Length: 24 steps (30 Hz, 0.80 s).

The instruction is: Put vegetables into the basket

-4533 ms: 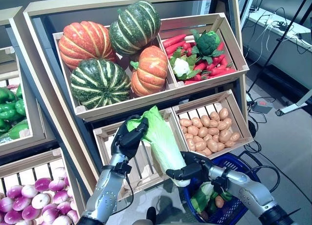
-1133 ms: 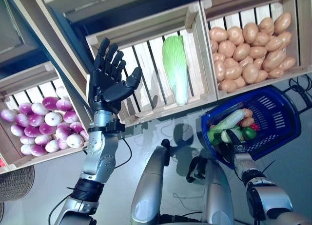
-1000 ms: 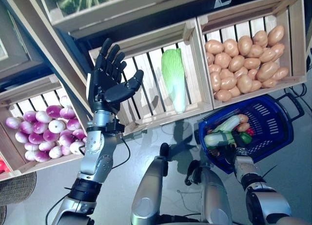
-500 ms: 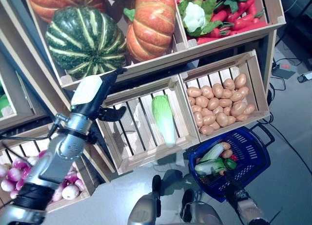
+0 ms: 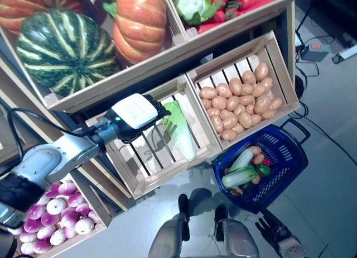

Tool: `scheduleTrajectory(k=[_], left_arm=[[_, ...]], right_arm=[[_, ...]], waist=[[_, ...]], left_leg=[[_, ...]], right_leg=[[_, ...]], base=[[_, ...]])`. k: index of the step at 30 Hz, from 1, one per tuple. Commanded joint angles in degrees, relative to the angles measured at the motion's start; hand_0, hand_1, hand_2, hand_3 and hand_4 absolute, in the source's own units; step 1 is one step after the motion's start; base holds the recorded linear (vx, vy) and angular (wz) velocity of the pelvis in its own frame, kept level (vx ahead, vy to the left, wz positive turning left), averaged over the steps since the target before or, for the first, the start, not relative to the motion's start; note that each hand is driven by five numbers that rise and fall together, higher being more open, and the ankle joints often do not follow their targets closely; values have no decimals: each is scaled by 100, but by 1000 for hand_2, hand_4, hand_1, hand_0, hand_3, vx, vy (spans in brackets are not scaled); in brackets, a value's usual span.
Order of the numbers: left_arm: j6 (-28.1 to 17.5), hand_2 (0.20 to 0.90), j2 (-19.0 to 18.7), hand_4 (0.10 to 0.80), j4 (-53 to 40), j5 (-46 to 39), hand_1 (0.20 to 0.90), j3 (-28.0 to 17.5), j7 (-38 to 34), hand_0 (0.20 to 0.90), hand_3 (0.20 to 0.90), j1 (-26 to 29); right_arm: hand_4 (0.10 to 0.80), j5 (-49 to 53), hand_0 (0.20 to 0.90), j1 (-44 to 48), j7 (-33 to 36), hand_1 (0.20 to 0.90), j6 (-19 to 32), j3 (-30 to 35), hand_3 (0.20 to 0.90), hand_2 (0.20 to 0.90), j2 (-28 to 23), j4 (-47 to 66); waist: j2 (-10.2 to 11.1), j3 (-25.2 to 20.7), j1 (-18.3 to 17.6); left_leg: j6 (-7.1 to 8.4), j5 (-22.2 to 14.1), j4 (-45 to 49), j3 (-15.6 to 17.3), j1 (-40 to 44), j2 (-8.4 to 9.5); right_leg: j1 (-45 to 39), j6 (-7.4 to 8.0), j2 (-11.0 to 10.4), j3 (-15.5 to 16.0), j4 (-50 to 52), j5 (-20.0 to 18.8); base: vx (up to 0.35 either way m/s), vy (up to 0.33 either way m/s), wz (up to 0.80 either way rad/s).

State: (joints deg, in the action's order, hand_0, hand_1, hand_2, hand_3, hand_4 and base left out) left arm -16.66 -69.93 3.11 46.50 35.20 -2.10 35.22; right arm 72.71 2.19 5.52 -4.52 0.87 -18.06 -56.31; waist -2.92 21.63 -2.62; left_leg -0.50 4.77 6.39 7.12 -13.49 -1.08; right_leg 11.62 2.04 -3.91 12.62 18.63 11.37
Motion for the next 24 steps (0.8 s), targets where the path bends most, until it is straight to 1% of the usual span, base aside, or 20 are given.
scheduleTrajectory(k=[1, 3, 4, 6, 8, 9, 10, 13, 16, 18, 19, 22, 24], left_arm=[[248, 900, -178, 800, 443, 262, 900, -102, -933, 900, 900, 906], [292, 900, -102, 800, 775, 432, 900, 302, -1372, 900, 900, 1228], [271, 900, -75, 800, 887, 470, 900, 387, -1482, 900, 900, 1298], [310, 900, 65, 800, 1269, 682, 900, 705, -1980, 900, 900, 1506], [378, 900, 144, 800, 1450, 674, 900, 855, -2095, 900, 900, 1585], [448, 900, 178, 800, 1484, 675, 900, 919, -2095, 900, 900, 1621], [573, 900, 235, 800, 1609, 626, 900, 1036, -2097, 900, 900, 1701], [771, 900, 429, 800, 1960, 664, 900, 1256, -2151, 900, 900, 1883], [1080, 900, 569, 800, 2148, 826, 900, 1269, -2567, 900, 900, 1932], [1307, 900, 655, 800, 2305, 797, 900, 1186, -3049, 900, 900, 1949], [1263, 900, 713, 800, 2422, 878, 900, 1174, -3148, 900, 900, 1987], [1212, 900, 875, 800, 2656, 1066, 900, 1144, -3483, 900, 900, 2034], [1149, 900, 970, 800, 2727, 1195, 900, 1088, -3681, 900, 900, 2091]], right_arm=[[800, 366, 900, 128, -242, 900, 114, -202, 900, 900, -432, 242], [800, 456, 900, 240, -240, 900, 140, -320, 900, 900, -457, 333], [800, 480, 900, 256, -232, 900, 147, -344, 900, 900, -459, 352], [800, 564, 900, 369, -163, 900, 156, -464, 900, 900, -494, 520], [800, 488, 900, 427, -168, 900, 107, -531, 900, 900, -515, 576], [800, 460, 900, 451, -148, 900, 81, -557, 900, 900, -527, 618], [800, 420, 900, 474, -103, 900, 57, -591, 900, 900, -545, 713], [800, 453, 900, 586, -31, 900, 81, -644, 900, 900, -596, 806], [800, 508, 900, 607, 77, 900, 101, -710, 900, 900, -641, 1078], [800, 486, 900, 545, 147, 900, 124, -769, 900, 900, -634, 1312], [800, 465, 900, 532, 168, 900, 126, -782, 900, 900, -625, 1356], [800, 410, 900, 512, 214, 900, 27, -815, 900, 900, -624, 1461], [800, 399, 900, 486, 201, 900, -57, -855, 900, 900, -601, 1523]], waist=[[94, 257, -183], [127, 388, -214], [138, 405, -214], [187, 579, -258], [204, 651, -288], [216, 675, -298], [237, 743, -325], [297, 813, -345], [353, 816, -331], [400, 816, -350], [403, 816, -366], [423, 816, -381], [437, 816, -384]], left_leg=[[237, -713, 1155, 375, -598, -70], [241, -744, 1371, 379, -821, -106], [240, -756, 1432, 382, -879, -120], [242, -776, 1824, 441, -1248, -241], [207, -855, 1998, 470, -1417, -297], [247, -1017, 2138, 417, -1478, -299], [227, -1056, 2362, 424, -1666, -364], [173, -1170, 2683, 397, -1983, -436], [82, -1319, 3033, 348, -2325, -447], [0, -1472, 3377, 347, -2576, -514], [-25, -1540, 3514, 353, -2674, -554], [-78, -1706, 3855, 301, -2899, -587], [-89, -1767, 3964, 278, -2973, -585]], right_leg=[[84, -242, 156, -52, -460, -648], [313, -287, 204, -117, -246, -604], [369, -295, 210, -129, -191, -590], [681, -375, 257, -180, 144, -514], [916, -417, 299, -225, 424, -426], [992, -373, 301, -287, 570, -303], [1212, -384, 288, -296, 846, -242], [1589, -391, 252, -290, 1296, -146], [2093, -390, 164, -347, 1849, -15], [2439, -419, 94, -372, 2294, 124], [2582, -430, 65, -368, 2491, 195], [2876, -446, -2, -369, 2862, 311], [3030, -414, -43, -363, 3020, 327]], base=[[-123, -23, -1], [-93, -12, -1], [-70, -5, -9], [-97, 7, -11], [-44, 46, -6], [-16, 57, -11], [-6, 39, -13], [-70, 31, -14], [-73, 40, -6], [-92, 42, -9], [-90, 53, -7], [-47, 34, -1], [0, 0, 0]])
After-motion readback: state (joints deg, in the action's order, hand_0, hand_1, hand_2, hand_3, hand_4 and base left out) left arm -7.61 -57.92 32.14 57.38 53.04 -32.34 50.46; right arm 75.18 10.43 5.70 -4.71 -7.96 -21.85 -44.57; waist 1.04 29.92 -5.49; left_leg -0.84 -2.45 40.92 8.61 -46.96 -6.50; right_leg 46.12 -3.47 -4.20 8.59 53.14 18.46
